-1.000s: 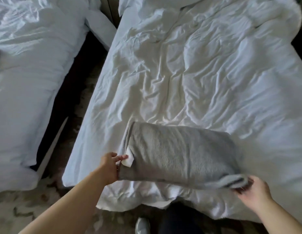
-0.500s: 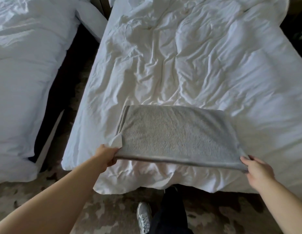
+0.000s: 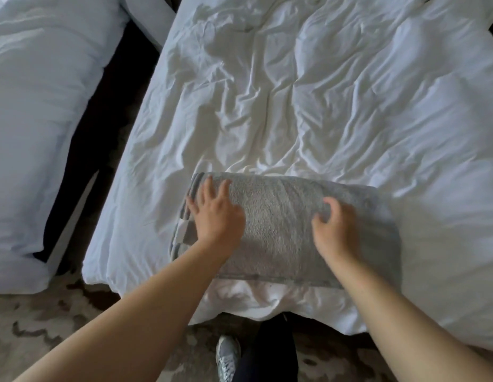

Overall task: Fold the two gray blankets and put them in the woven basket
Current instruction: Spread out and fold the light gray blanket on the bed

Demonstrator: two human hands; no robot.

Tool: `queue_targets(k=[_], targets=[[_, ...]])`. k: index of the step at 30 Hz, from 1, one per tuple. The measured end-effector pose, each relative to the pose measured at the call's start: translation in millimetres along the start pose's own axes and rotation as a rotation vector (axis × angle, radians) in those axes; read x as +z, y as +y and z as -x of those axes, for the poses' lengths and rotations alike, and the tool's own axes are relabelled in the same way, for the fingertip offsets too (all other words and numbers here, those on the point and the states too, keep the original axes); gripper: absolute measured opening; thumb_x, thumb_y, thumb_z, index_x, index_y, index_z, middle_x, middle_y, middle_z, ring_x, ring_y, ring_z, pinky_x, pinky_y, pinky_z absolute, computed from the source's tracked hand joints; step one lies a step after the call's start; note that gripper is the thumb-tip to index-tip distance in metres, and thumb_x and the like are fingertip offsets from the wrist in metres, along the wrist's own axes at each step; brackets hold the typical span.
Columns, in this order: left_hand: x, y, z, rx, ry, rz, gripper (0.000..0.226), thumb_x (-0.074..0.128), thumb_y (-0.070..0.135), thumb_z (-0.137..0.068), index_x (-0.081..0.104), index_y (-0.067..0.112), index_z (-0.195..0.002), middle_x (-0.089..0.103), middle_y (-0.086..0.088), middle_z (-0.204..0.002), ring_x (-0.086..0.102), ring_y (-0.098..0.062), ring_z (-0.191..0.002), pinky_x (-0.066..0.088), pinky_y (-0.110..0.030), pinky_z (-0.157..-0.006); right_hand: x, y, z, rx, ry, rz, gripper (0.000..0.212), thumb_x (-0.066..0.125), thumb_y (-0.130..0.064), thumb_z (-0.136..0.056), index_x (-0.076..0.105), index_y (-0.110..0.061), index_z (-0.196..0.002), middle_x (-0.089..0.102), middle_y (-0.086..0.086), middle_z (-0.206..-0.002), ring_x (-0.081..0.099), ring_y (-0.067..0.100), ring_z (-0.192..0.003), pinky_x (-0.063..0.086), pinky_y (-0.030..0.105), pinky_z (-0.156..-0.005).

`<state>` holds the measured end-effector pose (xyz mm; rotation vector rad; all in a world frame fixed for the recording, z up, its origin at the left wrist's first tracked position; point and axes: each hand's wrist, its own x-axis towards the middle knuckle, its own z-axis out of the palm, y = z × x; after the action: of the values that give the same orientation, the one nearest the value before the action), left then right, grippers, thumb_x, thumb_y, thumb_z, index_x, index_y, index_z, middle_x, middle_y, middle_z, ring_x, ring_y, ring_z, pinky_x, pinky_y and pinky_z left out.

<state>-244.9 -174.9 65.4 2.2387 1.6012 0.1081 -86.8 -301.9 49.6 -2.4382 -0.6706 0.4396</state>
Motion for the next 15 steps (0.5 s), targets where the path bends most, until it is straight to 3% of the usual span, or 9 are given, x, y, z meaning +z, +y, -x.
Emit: queue_targets(k=[2, 4, 7, 10, 15], targets=[[26, 10, -17, 0.071, -0.069, -0.082, 0.059, 0.039, 0.032, -0.093, 0.021, 0.029, -0.149, -0.001, -0.004, -0.161, -0.005, -0.024, -0.148, -0.018, -0.046, -0.111, 33, -16, -13, -0.187, -0.125, 0.117, 0.047, 0.054, -0.020, -0.091, 0.047, -0.013, -0.137, 0.045, 0.013, -0.139, 0.042, 0.030, -0.129, 0.034, 0.041, -0.108], [53, 2, -32, 0.109, -0.132, -0.170, 0.058, 0.030, 0.041, -0.095, 0.016, 0.030, -0.151, -0.003, -0.004, -0.162, -0.008, -0.024, -0.148, -0.016, -0.049, -0.113, 65, -17, -28, -0.344, -0.223, 0.301, 0.054, 0.047, -0.033, -0.094, 0.035, -0.022, -0.146, 0.029, 0.011, -0.154, 0.025, 0.028, -0.142, 0.016, 0.044, -0.117], [82, -40, -48, 0.103, -0.151, -0.261, 0.064, 0.023, 0.057, -0.093, 0.011, 0.035, -0.151, 0.002, -0.001, -0.162, -0.002, -0.021, -0.148, -0.012, -0.046, -0.117, 96, 12, -48, -0.428, -0.308, 0.511, 0.063, 0.028, -0.054, -0.095, 0.016, -0.031, -0.152, 0.008, 0.003, -0.162, 0.002, 0.023, -0.148, -0.006, 0.040, -0.118], [101, -78, -45, 0.150, -0.135, -0.273, 0.070, 0.015, 0.065, -0.088, 0.007, 0.036, -0.151, 0.003, 0.002, -0.162, 0.000, -0.017, -0.148, -0.010, -0.042, -0.119, 100, 54, -53, -0.466, -0.296, 0.590, 0.071, 0.015, -0.063, -0.091, 0.012, -0.029, -0.153, 0.007, 0.000, -0.162, 0.002, 0.019, -0.149, -0.006, 0.036, -0.119], [127, -89, -43, 0.190, -0.044, -0.184, 0.071, 0.021, 0.062, -0.087, 0.017, 0.031, -0.152, 0.013, -0.003, -0.161, 0.007, -0.022, -0.148, -0.008, -0.041, -0.117, 89, 98, -58, -0.381, -0.147, 0.581, 0.074, 0.018, -0.058, -0.088, 0.021, -0.021, -0.152, 0.019, 0.006, -0.160, 0.015, 0.027, -0.147, 0.004, 0.038, -0.117]])
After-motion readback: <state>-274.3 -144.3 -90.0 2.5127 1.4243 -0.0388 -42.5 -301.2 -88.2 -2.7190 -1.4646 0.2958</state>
